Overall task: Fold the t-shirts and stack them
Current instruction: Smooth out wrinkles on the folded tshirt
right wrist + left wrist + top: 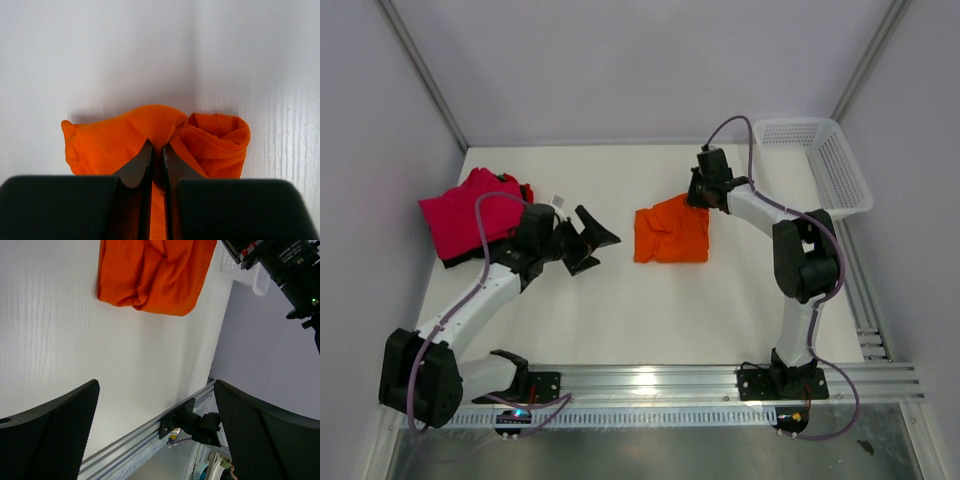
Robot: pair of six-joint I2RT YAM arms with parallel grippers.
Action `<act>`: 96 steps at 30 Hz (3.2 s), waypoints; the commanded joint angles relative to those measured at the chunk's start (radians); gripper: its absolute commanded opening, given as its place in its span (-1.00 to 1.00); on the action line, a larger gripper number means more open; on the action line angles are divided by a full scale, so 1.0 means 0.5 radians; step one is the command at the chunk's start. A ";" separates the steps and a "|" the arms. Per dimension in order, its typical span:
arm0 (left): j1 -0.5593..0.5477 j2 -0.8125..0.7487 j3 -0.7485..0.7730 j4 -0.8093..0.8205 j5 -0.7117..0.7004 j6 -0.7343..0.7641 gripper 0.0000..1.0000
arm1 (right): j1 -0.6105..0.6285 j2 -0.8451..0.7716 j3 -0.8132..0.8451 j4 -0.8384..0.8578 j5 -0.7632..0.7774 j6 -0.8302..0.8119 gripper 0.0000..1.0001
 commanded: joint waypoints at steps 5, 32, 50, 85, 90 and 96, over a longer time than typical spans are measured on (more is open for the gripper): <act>-0.002 -0.058 0.008 -0.033 -0.041 0.025 0.99 | -0.007 -0.037 0.026 0.073 0.151 0.034 -0.88; -0.002 0.129 0.088 -0.015 0.054 0.068 0.98 | 0.088 -0.712 -0.167 0.094 0.295 -0.171 -0.06; -0.002 0.092 0.094 -0.058 -0.001 0.068 0.98 | 0.161 0.002 -0.134 0.499 -0.668 0.191 -0.07; -0.002 -0.092 0.023 -0.153 -0.075 0.117 0.98 | 0.207 -0.531 -0.535 0.693 -0.301 0.449 -0.07; -0.002 -0.129 0.011 -0.208 -0.090 0.139 0.98 | 0.198 -0.553 -0.646 0.500 0.022 0.504 -0.07; -0.002 -0.101 0.054 -0.242 -0.072 0.151 0.98 | 0.186 -0.336 -0.634 0.374 0.065 0.522 -0.07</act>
